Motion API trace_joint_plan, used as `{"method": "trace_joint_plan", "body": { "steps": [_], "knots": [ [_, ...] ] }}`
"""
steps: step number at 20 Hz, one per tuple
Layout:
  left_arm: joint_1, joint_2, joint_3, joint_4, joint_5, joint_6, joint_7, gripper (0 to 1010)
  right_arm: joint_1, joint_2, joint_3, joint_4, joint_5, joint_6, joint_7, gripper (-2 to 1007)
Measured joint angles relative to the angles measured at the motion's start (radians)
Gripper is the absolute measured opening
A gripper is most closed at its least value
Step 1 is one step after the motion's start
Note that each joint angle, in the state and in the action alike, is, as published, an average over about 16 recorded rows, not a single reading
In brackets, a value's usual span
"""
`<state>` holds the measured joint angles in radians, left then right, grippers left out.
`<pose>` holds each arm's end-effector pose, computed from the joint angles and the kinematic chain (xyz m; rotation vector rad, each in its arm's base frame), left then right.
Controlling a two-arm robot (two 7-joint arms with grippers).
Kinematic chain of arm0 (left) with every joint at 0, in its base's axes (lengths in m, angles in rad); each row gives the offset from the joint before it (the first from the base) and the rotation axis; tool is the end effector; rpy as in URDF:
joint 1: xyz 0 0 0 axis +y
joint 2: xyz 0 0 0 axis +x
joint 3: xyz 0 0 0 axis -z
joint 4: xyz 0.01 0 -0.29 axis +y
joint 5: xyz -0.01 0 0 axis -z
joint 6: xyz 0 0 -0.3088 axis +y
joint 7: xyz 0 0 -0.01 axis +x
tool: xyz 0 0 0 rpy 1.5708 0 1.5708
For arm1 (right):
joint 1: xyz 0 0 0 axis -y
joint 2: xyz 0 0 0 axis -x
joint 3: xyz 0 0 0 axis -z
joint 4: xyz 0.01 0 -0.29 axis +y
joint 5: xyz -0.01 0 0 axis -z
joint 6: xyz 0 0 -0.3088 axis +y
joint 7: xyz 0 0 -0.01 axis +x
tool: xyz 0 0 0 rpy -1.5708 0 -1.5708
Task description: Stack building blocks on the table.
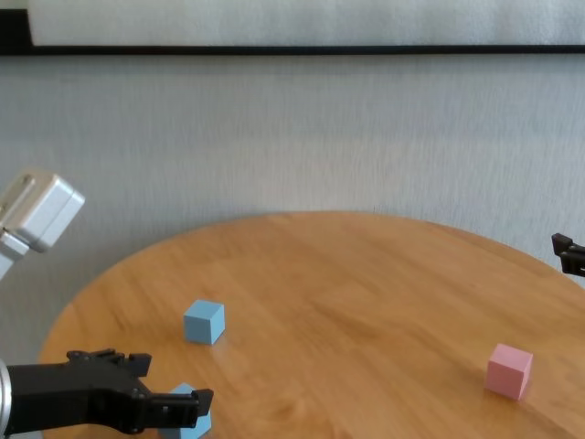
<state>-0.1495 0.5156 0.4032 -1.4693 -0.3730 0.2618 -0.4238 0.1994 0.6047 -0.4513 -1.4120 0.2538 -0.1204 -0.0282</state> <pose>0.3486 0.0531 -0.3060 0.4023 0.1988 0.8462 0.3581 -0.0827 -0.3023 -0.3047 -0.2850 -1.2479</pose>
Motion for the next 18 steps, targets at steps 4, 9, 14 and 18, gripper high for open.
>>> {"method": "trace_joint_plan", "body": {
  "steps": [4,9,14,18],
  "knots": [
    [-0.004,-0.005,-0.004,0.008,-0.009,0.014,-0.005,1000,0.000,0.000,0.000,0.000,0.000,0.000,0.000,1005],
    [-0.010,-0.009,-0.004,0.019,-0.023,0.030,-0.015,1000,0.000,0.000,0.000,0.000,0.000,0.000,0.000,1005],
    [-0.018,-0.009,0.000,0.029,-0.037,0.041,-0.024,1000,0.000,0.000,0.000,0.000,0.000,0.000,0.000,1005],
    [-0.024,-0.005,0.006,0.033,-0.043,0.044,-0.028,1000,0.000,0.000,0.000,0.000,0.000,0.000,0.000,1005]
  ]
}}
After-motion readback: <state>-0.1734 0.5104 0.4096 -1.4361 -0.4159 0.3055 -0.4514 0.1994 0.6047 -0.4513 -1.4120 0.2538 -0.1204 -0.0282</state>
